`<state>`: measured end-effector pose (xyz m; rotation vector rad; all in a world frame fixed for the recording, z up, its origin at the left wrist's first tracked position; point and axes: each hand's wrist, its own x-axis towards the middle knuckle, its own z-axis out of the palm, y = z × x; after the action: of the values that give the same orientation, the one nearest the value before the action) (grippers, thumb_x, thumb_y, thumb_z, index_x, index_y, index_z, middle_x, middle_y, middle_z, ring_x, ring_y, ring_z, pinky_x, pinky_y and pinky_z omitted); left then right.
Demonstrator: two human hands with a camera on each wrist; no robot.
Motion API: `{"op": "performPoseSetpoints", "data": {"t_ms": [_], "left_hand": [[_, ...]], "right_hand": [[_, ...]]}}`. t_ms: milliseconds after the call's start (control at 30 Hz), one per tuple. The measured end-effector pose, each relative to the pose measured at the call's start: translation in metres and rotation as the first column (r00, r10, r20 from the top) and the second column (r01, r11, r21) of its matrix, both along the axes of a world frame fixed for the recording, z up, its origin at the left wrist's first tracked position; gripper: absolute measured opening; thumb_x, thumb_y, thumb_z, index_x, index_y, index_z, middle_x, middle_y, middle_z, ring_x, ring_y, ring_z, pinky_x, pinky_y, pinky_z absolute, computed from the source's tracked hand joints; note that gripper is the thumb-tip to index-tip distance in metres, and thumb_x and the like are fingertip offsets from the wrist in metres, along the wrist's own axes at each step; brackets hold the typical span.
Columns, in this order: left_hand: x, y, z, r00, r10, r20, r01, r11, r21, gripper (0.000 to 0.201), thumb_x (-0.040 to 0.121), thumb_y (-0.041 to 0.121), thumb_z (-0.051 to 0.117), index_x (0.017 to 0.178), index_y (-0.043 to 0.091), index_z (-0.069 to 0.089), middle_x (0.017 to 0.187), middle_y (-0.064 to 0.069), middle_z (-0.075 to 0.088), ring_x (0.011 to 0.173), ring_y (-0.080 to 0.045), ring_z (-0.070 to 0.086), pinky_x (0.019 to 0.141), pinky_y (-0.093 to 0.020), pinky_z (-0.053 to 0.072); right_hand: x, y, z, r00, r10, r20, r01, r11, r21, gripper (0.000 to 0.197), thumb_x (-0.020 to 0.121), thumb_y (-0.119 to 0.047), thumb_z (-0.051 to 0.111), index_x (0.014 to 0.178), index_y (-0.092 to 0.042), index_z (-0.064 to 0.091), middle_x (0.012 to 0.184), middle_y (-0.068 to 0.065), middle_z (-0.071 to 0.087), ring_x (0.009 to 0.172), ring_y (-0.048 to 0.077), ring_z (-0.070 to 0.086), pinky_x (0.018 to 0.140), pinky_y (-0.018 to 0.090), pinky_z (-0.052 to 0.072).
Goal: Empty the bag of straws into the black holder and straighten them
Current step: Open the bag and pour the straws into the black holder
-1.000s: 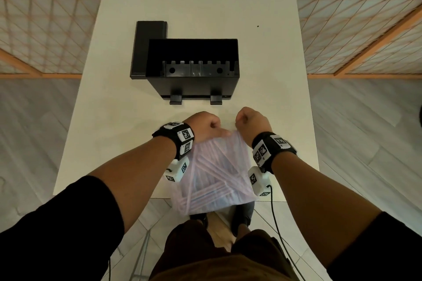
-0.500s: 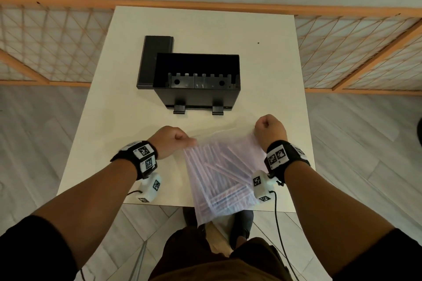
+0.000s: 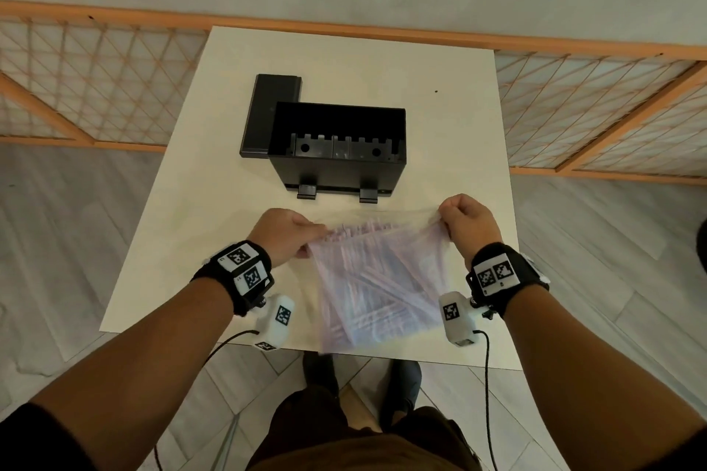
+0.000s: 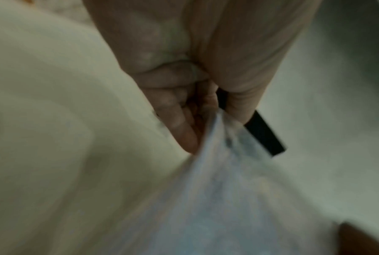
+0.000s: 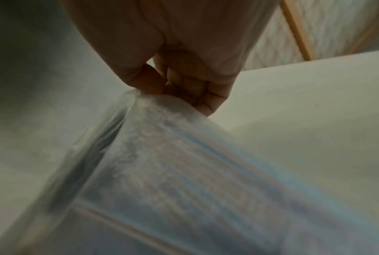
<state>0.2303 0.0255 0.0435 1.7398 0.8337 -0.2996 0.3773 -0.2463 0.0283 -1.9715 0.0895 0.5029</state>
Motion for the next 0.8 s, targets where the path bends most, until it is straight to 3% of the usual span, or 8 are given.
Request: {"op": "performPoseSetpoints", "data": {"t_ms": [100, 167, 267, 367, 433, 567, 667, 800], "left_hand": [[-0.003, -0.008, 0.022, 0.971, 0.227, 0.073, -0.21, 0.958, -0.196, 0.011, 0.088, 0.014, 0.079, 0.094, 0.006, 0.076, 0.098, -0.015, 0.078, 0.089, -0.021, 0.076, 0.082, -0.034, 0.063], [-0.008, -0.016, 0.035, 0.95, 0.296, 0.096, -0.254, 0.915, -0.313, 0.01, 0.089, 0.011, 0.076, 0.097, 0.006, 0.074, 0.106, -0.02, 0.076, 0.099, -0.028, 0.074, 0.092, -0.042, 0.061], [-0.015, -0.022, 0.047, 0.924, 0.358, 0.139, -0.281, 0.877, -0.389, 0.012, 0.092, 0.012, 0.073, 0.101, 0.004, 0.072, 0.109, -0.018, 0.075, 0.1, -0.027, 0.072, 0.092, -0.04, 0.059], [-0.025, -0.019, 0.048, 0.917, 0.329, 0.225, -0.266, 0.926, -0.268, 0.006, 0.09, 0.017, 0.073, 0.093, 0.018, 0.078, 0.097, -0.007, 0.075, 0.094, -0.022, 0.069, 0.092, -0.041, 0.058], [-0.033, -0.015, 0.047, 0.922, 0.285, 0.26, -0.247, 0.954, -0.171, 0.015, 0.089, 0.017, 0.069, 0.094, 0.026, 0.08, 0.09, -0.001, 0.074, 0.088, -0.019, 0.065, 0.091, -0.043, 0.057], [-0.047, -0.016, 0.047, 0.907, 0.361, 0.215, -0.288, 0.906, -0.31, 0.034, 0.095, -0.003, 0.058, 0.111, 0.022, 0.075, 0.103, 0.003, 0.069, 0.099, -0.017, 0.065, 0.087, -0.035, 0.056], [-0.056, -0.019, 0.042, 0.892, 0.421, 0.165, -0.334, 0.859, -0.389, 0.04, 0.097, -0.006, 0.051, 0.123, 0.018, 0.068, 0.116, -0.007, 0.065, 0.113, -0.025, 0.063, 0.093, -0.037, 0.054], [-0.065, -0.025, 0.035, 0.937, 0.253, 0.24, -0.234, 0.967, -0.103, 0.048, 0.095, 0.005, 0.052, 0.136, 0.03, 0.057, 0.119, 0.002, 0.059, 0.11, -0.019, 0.06, 0.095, -0.033, 0.05]], "right_hand": [[-0.005, -0.001, 0.017, 0.997, 0.067, 0.047, -0.068, 0.998, 0.015, 0.012, 0.087, -0.02, 0.062, 0.078, -0.014, 0.066, 0.07, 0.0, 0.062, 0.068, 0.017, 0.055, 0.069, 0.036, 0.048], [-0.013, -0.001, 0.032, 0.992, 0.083, 0.097, -0.087, 0.995, 0.042, 0.013, 0.09, -0.019, 0.062, 0.082, -0.011, 0.069, 0.075, 0.002, 0.067, 0.068, 0.012, 0.057, 0.069, 0.03, 0.047], [-0.026, 0.001, 0.054, 0.992, 0.057, 0.114, -0.074, 0.987, 0.145, 0.016, 0.091, -0.017, 0.059, 0.084, -0.011, 0.073, 0.076, 0.004, 0.072, 0.064, 0.008, 0.057, 0.064, 0.026, 0.044], [-0.035, 0.0, 0.059, 0.986, 0.081, 0.146, -0.101, 0.986, 0.13, 0.009, 0.092, -0.018, 0.065, 0.088, -0.017, 0.073, 0.084, 0.002, 0.075, 0.074, 0.01, 0.065, 0.071, 0.024, 0.049], [-0.039, -0.002, 0.054, 0.978, 0.107, 0.181, -0.121, 0.99, 0.072, 0.012, 0.09, -0.012, 0.068, 0.087, -0.022, 0.071, 0.086, 0.002, 0.075, 0.08, 0.015, 0.067, 0.075, 0.029, 0.054], [-0.048, -0.005, 0.047, 0.983, 0.1, 0.151, -0.108, 0.993, 0.044, 0.019, 0.095, -0.005, 0.06, 0.092, -0.022, 0.069, 0.087, 0.003, 0.072, 0.079, 0.02, 0.066, 0.069, 0.033, 0.059], [-0.055, -0.004, 0.043, 0.99, 0.108, 0.091, -0.113, 0.992, 0.05, 0.023, 0.098, -0.004, 0.056, 0.094, -0.021, 0.071, 0.096, 0.002, 0.073, 0.092, 0.027, 0.069, 0.078, 0.033, 0.061], [-0.069, 0.003, 0.046, 0.988, 0.104, 0.112, -0.116, 0.987, 0.108, 0.031, 0.098, -0.004, 0.052, 0.101, -0.026, 0.074, 0.1, -0.004, 0.074, 0.095, 0.022, 0.07, 0.085, 0.036, 0.061]]}}
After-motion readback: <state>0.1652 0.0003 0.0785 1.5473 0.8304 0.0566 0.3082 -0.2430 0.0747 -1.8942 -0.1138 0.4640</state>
